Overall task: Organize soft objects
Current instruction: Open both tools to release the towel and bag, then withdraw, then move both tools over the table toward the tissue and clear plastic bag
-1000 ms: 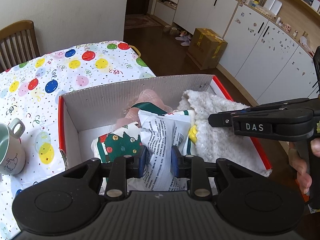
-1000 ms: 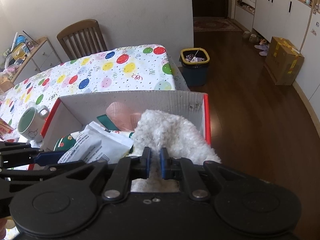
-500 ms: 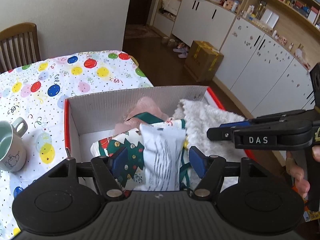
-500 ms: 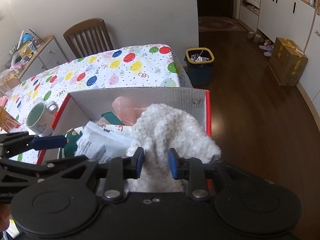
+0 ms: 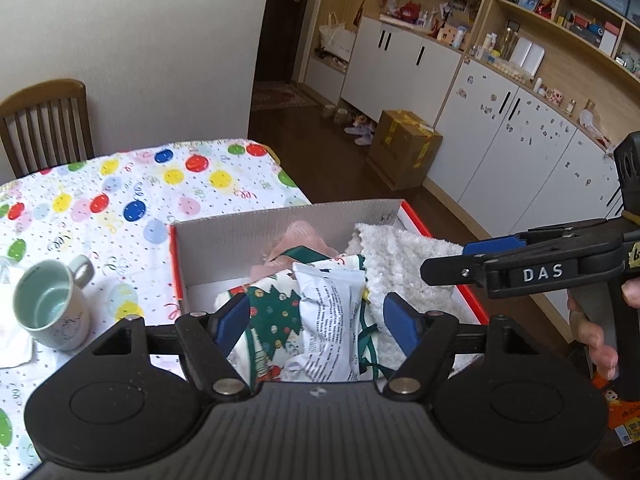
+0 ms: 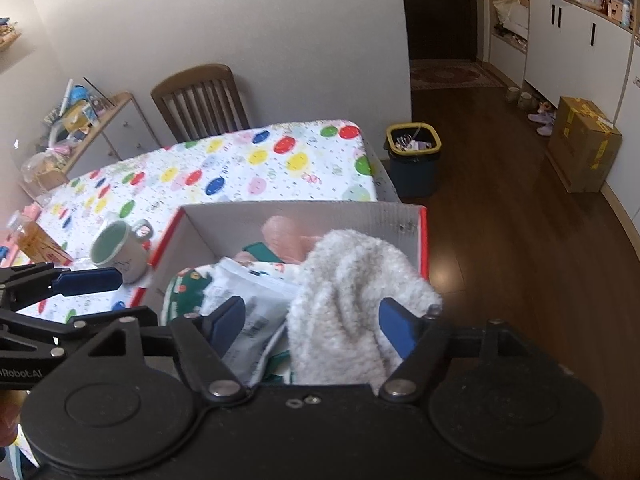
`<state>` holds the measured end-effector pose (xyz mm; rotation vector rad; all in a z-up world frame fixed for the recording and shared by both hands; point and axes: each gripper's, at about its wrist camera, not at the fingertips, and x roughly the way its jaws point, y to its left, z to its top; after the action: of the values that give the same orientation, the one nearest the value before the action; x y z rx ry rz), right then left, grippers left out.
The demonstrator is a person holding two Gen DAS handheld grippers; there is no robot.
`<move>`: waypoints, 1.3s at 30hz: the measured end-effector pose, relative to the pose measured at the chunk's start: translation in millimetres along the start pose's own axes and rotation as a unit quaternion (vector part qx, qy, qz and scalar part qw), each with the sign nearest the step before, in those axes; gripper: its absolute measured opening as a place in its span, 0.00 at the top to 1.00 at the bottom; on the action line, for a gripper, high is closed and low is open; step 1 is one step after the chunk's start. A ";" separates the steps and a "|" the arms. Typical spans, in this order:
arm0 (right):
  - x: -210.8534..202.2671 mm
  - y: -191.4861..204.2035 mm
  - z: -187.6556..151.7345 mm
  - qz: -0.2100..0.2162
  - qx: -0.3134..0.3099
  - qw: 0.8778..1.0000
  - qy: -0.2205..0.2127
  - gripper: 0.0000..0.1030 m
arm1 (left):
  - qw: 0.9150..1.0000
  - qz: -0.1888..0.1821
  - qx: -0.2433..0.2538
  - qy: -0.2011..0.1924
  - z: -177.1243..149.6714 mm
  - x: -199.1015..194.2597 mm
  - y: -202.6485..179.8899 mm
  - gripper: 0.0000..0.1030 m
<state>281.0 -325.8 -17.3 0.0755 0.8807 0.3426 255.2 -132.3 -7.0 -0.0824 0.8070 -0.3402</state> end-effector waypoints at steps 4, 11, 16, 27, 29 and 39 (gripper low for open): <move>-9.9 13.4 3.3 0.013 -0.007 1.000 -0.012 0.22 | 1.000 0.004 -0.004 -0.009 -2.6 -16.4 9.8 0.24; -12.5 48.5 11.8 0.035 -0.025 0.999 -0.021 0.13 | 0.999 0.017 -0.020 -0.024 -7.6 -42.7 41.0 0.19; -5.2 77.5 12.8 0.048 -0.044 0.998 -0.019 0.08 | 0.999 0.024 -0.038 -0.028 -14.0 -58.8 72.4 0.12; 19.3 140.4 16.9 0.064 -0.069 0.996 -0.003 0.04 | 0.995 0.057 -0.066 -0.041 -30.5 -85.5 145.0 0.02; 25.2 151.9 16.2 0.067 -0.073 0.995 0.003 0.04 | 0.995 0.070 -0.063 -0.043 -34.4 -88.2 158.0 0.01; 57.7 210.0 2.4 0.088 -0.103 0.990 0.044 0.04 | 0.995 0.094 -0.013 -0.005 -37.7 -84.3 235.4 0.01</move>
<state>261.5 -108.8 -15.6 -0.0533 0.9229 0.6029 236.9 119.4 -21.8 -0.0321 0.8020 -0.1513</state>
